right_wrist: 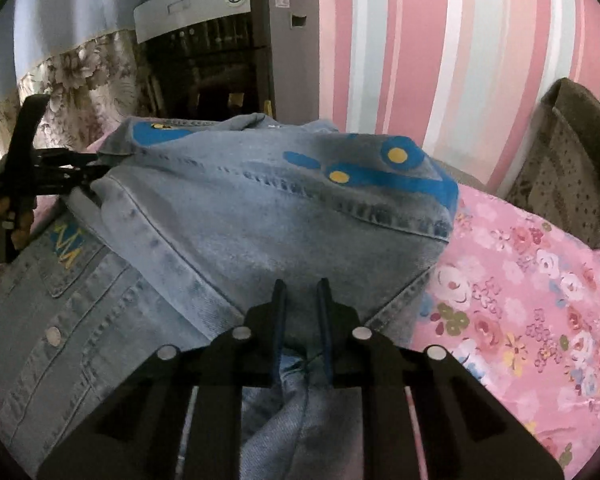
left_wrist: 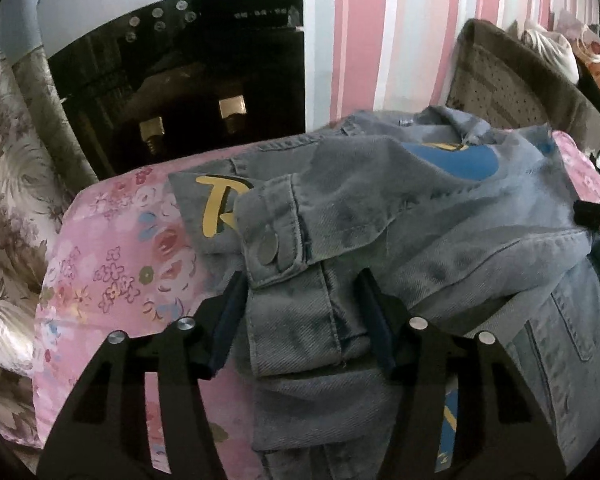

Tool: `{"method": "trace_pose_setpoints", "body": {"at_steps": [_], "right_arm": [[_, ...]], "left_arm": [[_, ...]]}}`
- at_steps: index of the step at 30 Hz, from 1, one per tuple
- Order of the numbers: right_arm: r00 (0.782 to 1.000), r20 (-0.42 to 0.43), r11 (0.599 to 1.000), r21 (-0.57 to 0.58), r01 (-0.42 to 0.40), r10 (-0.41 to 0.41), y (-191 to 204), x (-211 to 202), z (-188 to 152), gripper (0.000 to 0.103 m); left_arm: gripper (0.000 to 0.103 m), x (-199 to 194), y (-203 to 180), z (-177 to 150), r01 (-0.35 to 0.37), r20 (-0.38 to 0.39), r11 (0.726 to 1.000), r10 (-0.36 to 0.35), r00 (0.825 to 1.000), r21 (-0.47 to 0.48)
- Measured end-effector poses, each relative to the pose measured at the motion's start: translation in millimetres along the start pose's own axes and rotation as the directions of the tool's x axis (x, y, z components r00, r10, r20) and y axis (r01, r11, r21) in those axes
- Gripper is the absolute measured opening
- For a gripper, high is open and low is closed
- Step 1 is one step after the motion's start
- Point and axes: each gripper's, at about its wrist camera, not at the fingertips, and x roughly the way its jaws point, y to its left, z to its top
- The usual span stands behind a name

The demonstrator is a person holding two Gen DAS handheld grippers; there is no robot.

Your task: Fold large clothes

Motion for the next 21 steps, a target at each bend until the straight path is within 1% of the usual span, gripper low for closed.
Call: {"method": "trace_pose_setpoints", "body": {"at_steps": [1, 2, 3, 4, 6, 8, 11, 13, 15, 18, 21], "right_arm": [[1.000, 0.001, 1.000, 0.002, -0.002, 0.002, 0, -1, 0, 0.017], [1.000, 0.001, 1.000, 0.012, -0.011, 0.011, -3, -2, 0, 0.019], [1.000, 0.004, 0.999, 0.030, -0.020, 0.020, -6, -3, 0, 0.026], [1.000, 0.015, 0.998, 0.055, -0.024, 0.023, -9, -7, -1, 0.032], [0.998, 0.052, 0.997, 0.074, -0.024, 0.020, -11, -18, -4, 0.053], [0.995, 0.100, 0.997, 0.075, -0.003, -0.005, -10, -34, -6, 0.062], [0.986, 0.160, 0.994, 0.102, 0.024, -0.040, -6, -55, -8, 0.081], [0.974, 0.213, 0.990, 0.127, 0.058, -0.084, -2, -70, -9, 0.086], [0.957, 0.248, 0.984, 0.127, 0.123, -0.151, 7, -83, -10, 0.098], [0.938, 0.275, 0.977, 0.090, 0.195, -0.213, 18, -98, -14, 0.101], [0.931, 0.251, 0.964, 0.048, 0.260, -0.264, 34, -107, -16, 0.101]], "left_arm": [[0.082, -3, 0, -1, -0.028, 0.007, 1.000, 0.028, 1.000, -0.003], [0.089, -5, 0, -2, -0.061, 0.016, 0.998, 0.061, 0.998, -0.007], [0.096, -10, 1, -3, -0.079, 0.033, 0.997, 0.080, 0.996, -0.016], [0.097, -14, 2, -3, -0.073, 0.045, 0.997, 0.074, 0.996, -0.022], [0.100, -25, 4, -6, -0.042, 0.069, 0.998, 0.044, 0.997, -0.040], [0.100, -33, 4, -9, -0.038, 0.087, 0.998, 0.042, 0.995, -0.048], [0.100, -47, 2, -18, -0.075, 0.105, 0.995, 0.081, 0.991, -0.063], [0.100, -59, 1, -28, -0.107, 0.138, 0.991, 0.116, 0.984, -0.077], [0.100, -72, 0, -36, -0.125, 0.158, 0.988, 0.138, 0.978, -0.093], [0.100, -86, 1, -44, -0.122, 0.168, 0.985, 0.141, 0.976, -0.119], [0.100, -101, -1, -54, -0.119, 0.173, 0.985, 0.140, 0.975, -0.128]]}}
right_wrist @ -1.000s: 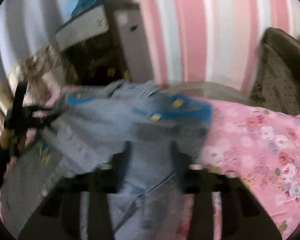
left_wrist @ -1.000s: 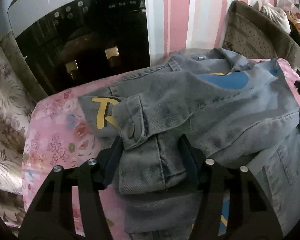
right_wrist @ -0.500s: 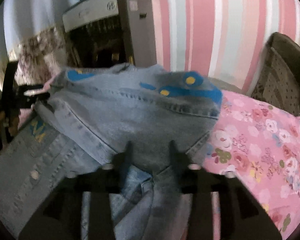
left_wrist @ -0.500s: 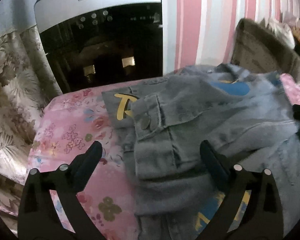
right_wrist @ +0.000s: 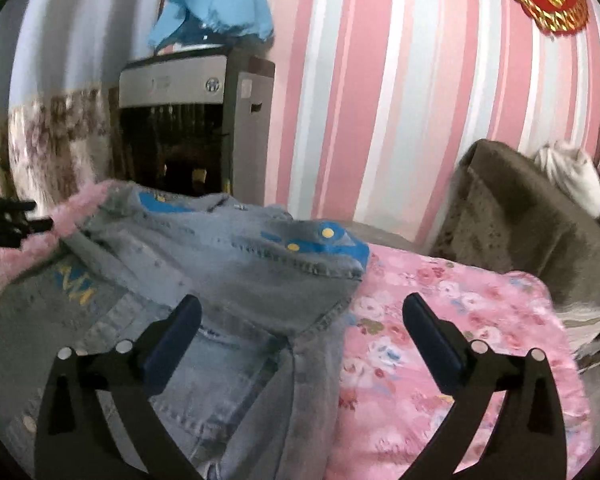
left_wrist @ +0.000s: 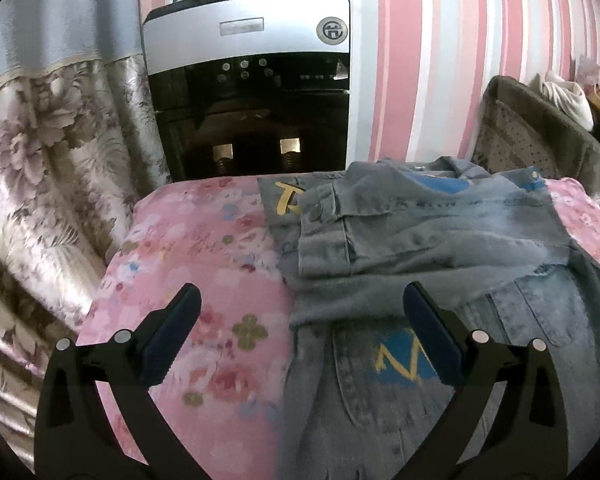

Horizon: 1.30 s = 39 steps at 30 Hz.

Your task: Fold large clothes

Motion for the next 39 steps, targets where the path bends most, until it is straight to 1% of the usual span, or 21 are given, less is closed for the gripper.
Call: {"method": "trace_pose_setpoints", "body": {"at_steps": [1, 4, 6, 7, 9, 12, 14, 17, 19, 20, 21, 23, 25, 26, 28, 30, 32, 34, 35, 37, 39], "right_arm": [[1.000, -0.003, 1.000, 0.001, 0.015, -0.015, 2, -5, -1, 0.101], [0.999, 0.027, 0.999, 0.035, 0.031, -0.032, 5, -27, -6, 0.101], [1.000, 0.022, 0.998, 0.065, 0.019, -0.020, 5, -40, -11, 0.101], [1.000, 0.023, 0.997, 0.075, 0.016, -0.017, 5, -44, -13, 0.101], [0.999, 0.031, 0.995, 0.093, 0.035, -0.038, 9, -61, -21, 0.101], [0.998, 0.042, 0.994, 0.095, 0.053, -0.057, 17, -78, -34, 0.101], [0.995, 0.072, 0.992, 0.110, 0.064, -0.072, 24, -95, -46, 0.101], [0.991, 0.119, 0.988, 0.143, 0.050, -0.067, 31, -118, -63, 0.101], [0.986, 0.151, 0.981, 0.192, 0.038, -0.068, 33, -132, -73, 0.101], [0.983, 0.172, 0.977, 0.213, 0.032, -0.070, 34, -139, -78, 0.101], [0.978, 0.196, 0.972, 0.232, 0.025, -0.072, 35, -146, -85, 0.101], [0.975, 0.211, 0.969, 0.245, 0.019, -0.073, 37, -153, -92, 0.101], [0.974, 0.217, 0.970, 0.244, 0.015, -0.069, 40, -155, -100, 0.101], [0.974, 0.213, 0.971, 0.240, 0.020, -0.073, 42, -155, -103, 0.101], [0.971, 0.226, 0.978, 0.205, 0.036, -0.083, 48, -156, -108, 0.101], [0.966, 0.239, 0.982, 0.181, 0.060, -0.103, 53, -157, -112, 0.101], [0.967, 0.235, 0.983, 0.175, 0.061, -0.102, 56, -157, -112, 0.101], [0.964, 0.244, 0.983, 0.170, 0.065, -0.106, 58, -160, -112, 0.101], [0.962, 0.250, 0.983, 0.171, 0.064, -0.106, 57, -162, -113, 0.101], [0.966, 0.228, 0.980, 0.184, 0.077, -0.119, 55, -161, -114, 0.101], [0.969, 0.222, 0.977, 0.202, 0.063, -0.109, 52, -162, -116, 0.101]], "left_arm": [[0.100, -6, 0, -4, -0.012, 0.006, 1.000, 0.012, 1.000, 0.001], [0.100, -25, -1, -14, -0.064, 0.025, 0.998, 0.064, 0.998, -0.005], [0.100, -39, -2, -24, -0.095, 0.039, 0.995, 0.095, 0.995, -0.005], [0.100, -49, -3, -30, -0.108, 0.057, 0.994, 0.108, 0.993, -0.002], [0.100, -66, -6, -39, -0.116, 0.098, 0.993, 0.115, 0.988, -0.001], [0.100, -97, -10, -55, -0.086, 0.156, 0.996, 0.088, 0.984, -0.020], [0.100, -114, -10, -63, -0.071, 0.184, 0.996, 0.079, 0.980, -0.045], [0.100, -140, -11, -79, -0.041, 0.234, 0.995, 0.063, 0.970, -0.095], [0.100, -157, -11, -91, -0.022, 0.278, 0.992, 0.056, 0.959, -0.124], [0.100, -164, -11, -97, -0.014, 0.305, 0.991, 0.054, 0.951, -0.132], [0.100, -173, -11, -105, -0.008, 0.340, 0.989, 0.057, 0.939, -0.145], [0.100, -185, -10, -120, 0.007, 0.388, 0.983, 0.066, 0.919, -0.183], [0.100, -192, -8, -130, 0.032, 0.412, 0.978, 0.057, 0.909, -0.207], [0.100, -193, -7, -134, 0.039, 0.411, 0.976, 0.053, 0.910, -0.213], [0.100, -192, -9, -140, 0.007, 0.386, 0.973, 0.085, 0.919, -0.230], [0.100, -191, -11, -146, -0.017, 0.365, 0.974, 0.100, 0.926, -0.224], [0.100, -194, -14, -147, -0.030, 0.374, 0.976, 0.111, 0.921, -0.217], [0.100, -198, -24, -148, -0.060, 0.392, 0.981, 0.129, 0.911, -0.182], [0.100, -197, -30, -148, -0.078, 0.387, 0.984, 0.134, 0.912, -0.158], [0.100, -194, -40, -145, -0.111, 0.370, 0.987, 0.146, 0.917, -0.115], [0.100, -189, -47, -143, -0.123, 0.354, 0.990, 0.142, 0.924, -0.075]]}}
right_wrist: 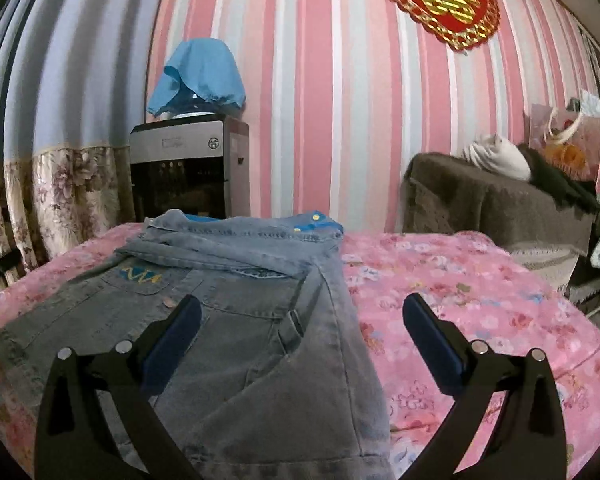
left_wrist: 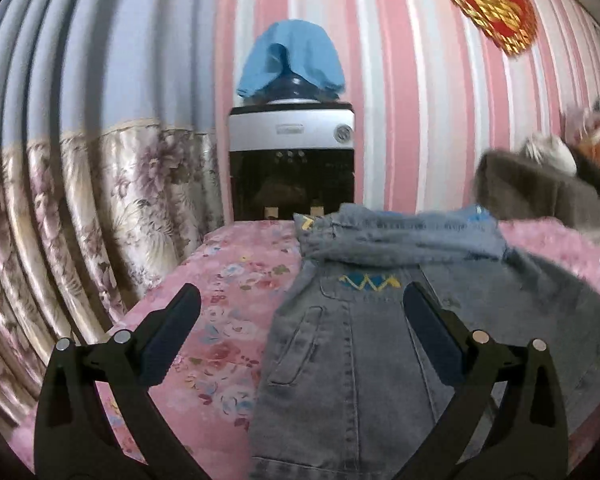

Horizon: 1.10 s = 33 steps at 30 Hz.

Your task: Fold large clothes

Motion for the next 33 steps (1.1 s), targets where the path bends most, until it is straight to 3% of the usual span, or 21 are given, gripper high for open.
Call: {"method": "trace_pose_setpoints", "body": {"at_steps": [4, 17, 27, 33], "right_arm": [[1.000, 0.009, 0.999, 0.045, 0.008, -0.009, -8, -3, -1, 0.101], [1.000, -0.006, 1.000, 0.017, 0.001, -0.001, -1, -1, -1, 0.101], [1.000, -0.021, 0.999, 0.045, -0.002, 0.003, -5, -1, -2, 0.101], [0.991, -0.137, 0.996, 0.085, 0.017, -0.005, -4, 2, -9, 0.101]], "left_arm": [[0.100, -2, 3, 0, 0.011, 0.012, 1.000, -0.011, 1.000, -0.008], [0.100, -6, 5, 0, 0.002, 0.033, 1.000, -0.002, 0.999, -0.012], [0.100, 9, 15, -2, 0.025, -0.054, 0.997, -0.029, 0.998, -0.069], [0.100, 18, 20, -3, 0.016, -0.106, 0.995, -0.027, 0.994, -0.099]]}}
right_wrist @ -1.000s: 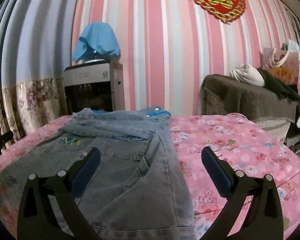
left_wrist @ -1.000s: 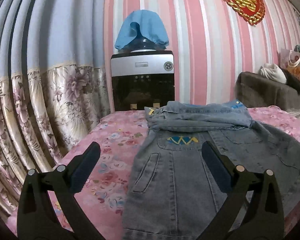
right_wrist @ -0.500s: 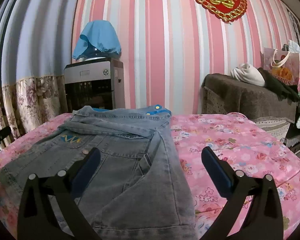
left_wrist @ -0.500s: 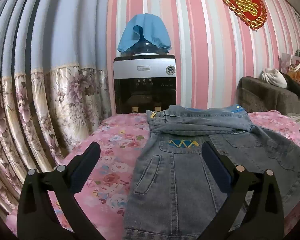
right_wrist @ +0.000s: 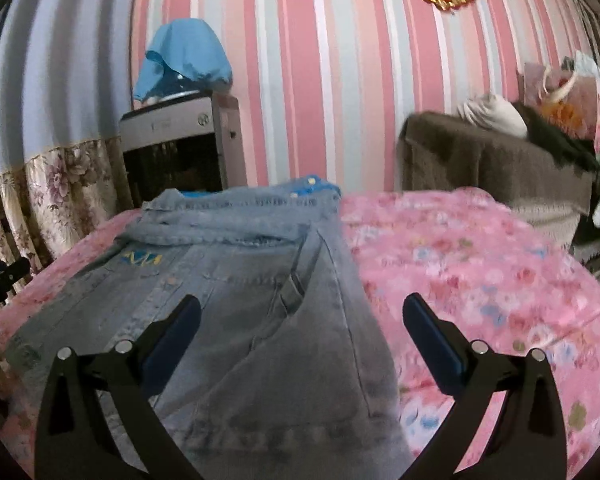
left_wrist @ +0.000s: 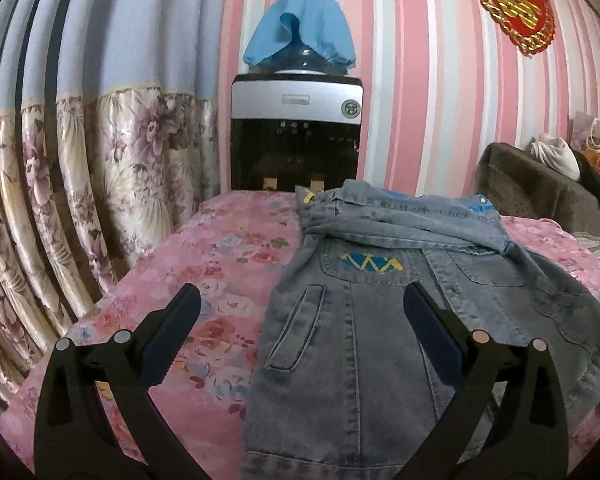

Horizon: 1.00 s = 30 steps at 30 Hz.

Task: Fold large clothes
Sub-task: 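Lower both tools onto the jacket hem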

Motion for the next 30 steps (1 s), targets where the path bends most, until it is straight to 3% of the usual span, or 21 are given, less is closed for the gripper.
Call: {"method": "trace_pose_setpoints", "body": {"at_steps": [5, 8, 11, 17, 20, 26, 28, 30], "right_arm": [[0.998, -0.065, 0.998, 0.055, 0.025, -0.022, -7, 0, -7, 0.101], [0.989, -0.147, 0.998, 0.052, -0.024, 0.031, -9, 7, -12, 0.101], [0.985, -0.167, 0.999, 0.028, -0.037, 0.041, -9, 8, -14, 0.101], [0.975, -0.218, 0.998, -0.030, -0.060, 0.052, -11, 13, -17, 0.101], [0.970, -0.233, 0.997, 0.004, -0.074, 0.073, -17, 15, -17, 0.100], [0.957, -0.283, 0.998, 0.035, -0.056, 0.064, -24, 19, -21, 0.093], [0.949, -0.307, 0.998, 0.043, -0.056, 0.066, -26, 20, -24, 0.093], [0.945, -0.318, 0.997, 0.052, -0.057, 0.070, -29, 21, -25, 0.093]], "left_arm": [[0.100, 14, 12, -1, 0.016, -0.098, 0.998, -0.022, 0.995, -0.064], [0.100, 26, 22, -5, 0.022, -0.179, 0.992, -0.044, 0.983, -0.124], [0.100, 29, 32, -12, 0.028, -0.239, 0.983, -0.072, 0.968, -0.184], [0.100, 24, 32, -23, -0.053, -0.331, 0.998, 0.041, 0.943, -0.028], [0.100, 21, 32, -26, -0.017, -0.364, 1.000, 0.024, 0.931, 0.021], [0.100, 37, 25, -36, 0.125, -0.477, 0.992, -0.103, 0.873, 0.014], [0.100, 42, 20, -40, 0.163, -0.515, 0.987, -0.140, 0.846, 0.000], [0.100, 42, 12, -42, 0.159, -0.526, 0.986, -0.113, 0.843, 0.044]]}}
